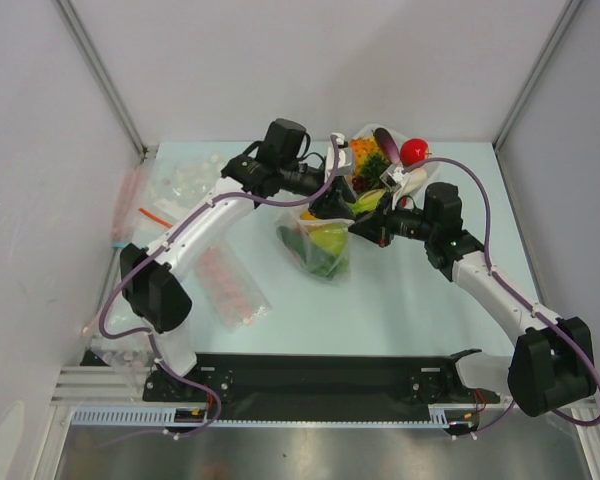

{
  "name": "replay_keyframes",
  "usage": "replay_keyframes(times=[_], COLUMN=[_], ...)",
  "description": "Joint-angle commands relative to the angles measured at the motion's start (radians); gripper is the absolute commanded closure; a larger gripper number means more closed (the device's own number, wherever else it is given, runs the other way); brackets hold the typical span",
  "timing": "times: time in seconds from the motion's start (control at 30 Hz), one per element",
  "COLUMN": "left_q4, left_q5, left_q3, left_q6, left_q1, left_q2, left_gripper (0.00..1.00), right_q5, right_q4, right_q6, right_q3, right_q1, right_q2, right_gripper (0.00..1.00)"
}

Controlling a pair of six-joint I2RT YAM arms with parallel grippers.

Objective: Place the food in the zip-top bag and seal the zipper
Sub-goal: Zip the zipper food storage bag at the center of the board.

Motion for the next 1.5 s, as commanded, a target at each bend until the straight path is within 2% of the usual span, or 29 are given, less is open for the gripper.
replay_keyframes(times=[0.0, 0.63, 0.9, 1.03, 1.47], left_q4=[-0.011, -0.097, -0.122, -0.148, -0.061], left_q5=[0.055, -0.024, -0.038, -0.061, -0.198], left_q3=[0.032, -0.001, 0.003, 0.015, -0.032], left_q6=[0.073, 0.156, 0.171, 0.18, 0.111], left_q1=[-0.004, -0.012, -0.018, -0.024, -0.027], left_q2=[0.005, 0.045, 0.053, 0.057, -0.001], left_gripper=[0.53, 0.52, 0.74, 1.0, 1.0], right_q5=[-0.014, -0.003, 0.001, 0.007, 0.044], right_q4=[0.014, 0.002, -0.001, 0.019, 0.119], right_q6=[-0.022, -0.043, -0.046, -0.024, 0.096], right_q3=[0.056, 0.06, 0.056, 0.043, -0.032], right_q1=[0.006, 0.004, 0.001, -0.01, -0.086], right_q2=[-0.006, -0.01, -0.013, -0.021, -0.059], right_gripper=[1.0, 1.0, 1.0, 1.0, 1.0])
